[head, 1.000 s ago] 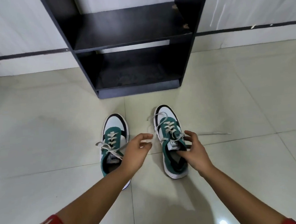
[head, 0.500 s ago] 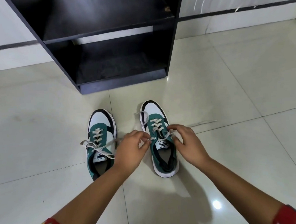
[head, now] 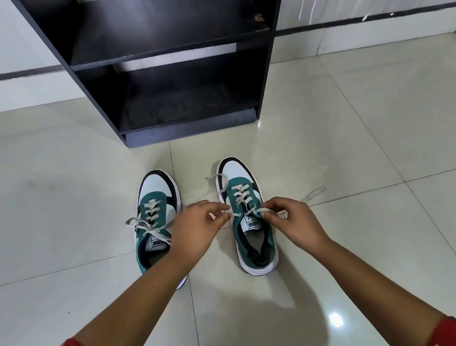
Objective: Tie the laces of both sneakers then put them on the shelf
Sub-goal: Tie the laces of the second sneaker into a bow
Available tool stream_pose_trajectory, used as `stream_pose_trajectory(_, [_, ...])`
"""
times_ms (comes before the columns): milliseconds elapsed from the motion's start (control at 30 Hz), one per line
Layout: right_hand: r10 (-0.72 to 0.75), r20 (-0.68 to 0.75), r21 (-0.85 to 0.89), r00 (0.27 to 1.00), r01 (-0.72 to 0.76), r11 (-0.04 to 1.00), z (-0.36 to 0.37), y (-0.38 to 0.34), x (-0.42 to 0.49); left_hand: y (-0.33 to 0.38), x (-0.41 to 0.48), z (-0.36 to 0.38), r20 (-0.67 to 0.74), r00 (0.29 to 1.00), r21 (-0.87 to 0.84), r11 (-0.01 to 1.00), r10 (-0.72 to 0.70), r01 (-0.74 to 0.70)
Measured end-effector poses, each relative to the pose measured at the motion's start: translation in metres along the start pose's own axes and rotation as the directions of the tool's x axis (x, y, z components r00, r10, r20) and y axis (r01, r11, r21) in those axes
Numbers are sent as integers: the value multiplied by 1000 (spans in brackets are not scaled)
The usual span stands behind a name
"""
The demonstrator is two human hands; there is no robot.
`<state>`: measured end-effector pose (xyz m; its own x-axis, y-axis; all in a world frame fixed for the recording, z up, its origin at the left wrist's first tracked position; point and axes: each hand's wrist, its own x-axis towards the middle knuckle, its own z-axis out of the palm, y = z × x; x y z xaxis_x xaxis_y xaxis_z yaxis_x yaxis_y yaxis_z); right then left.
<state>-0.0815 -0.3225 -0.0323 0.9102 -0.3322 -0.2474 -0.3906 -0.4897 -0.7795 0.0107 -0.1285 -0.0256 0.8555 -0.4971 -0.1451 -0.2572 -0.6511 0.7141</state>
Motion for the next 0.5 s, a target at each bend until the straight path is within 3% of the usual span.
stream_pose_trajectory(100, [42, -44, 50, 998, -40, 998, 2, 0, 5, 3, 0, 3, -56, 994, 192, 978, 93, -81])
stream_pose_trajectory(233, [254, -52, 320, 966, -225, 920, -8, 13, 5, -13, 0, -5, -148, 988, 192, 981, 44, -15])
stream_pose_trajectory(500, [398, -47, 450, 916, -336, 827, -15, 25, -6, -30, -5, -1, -137, 987, 162, 981, -84, 106])
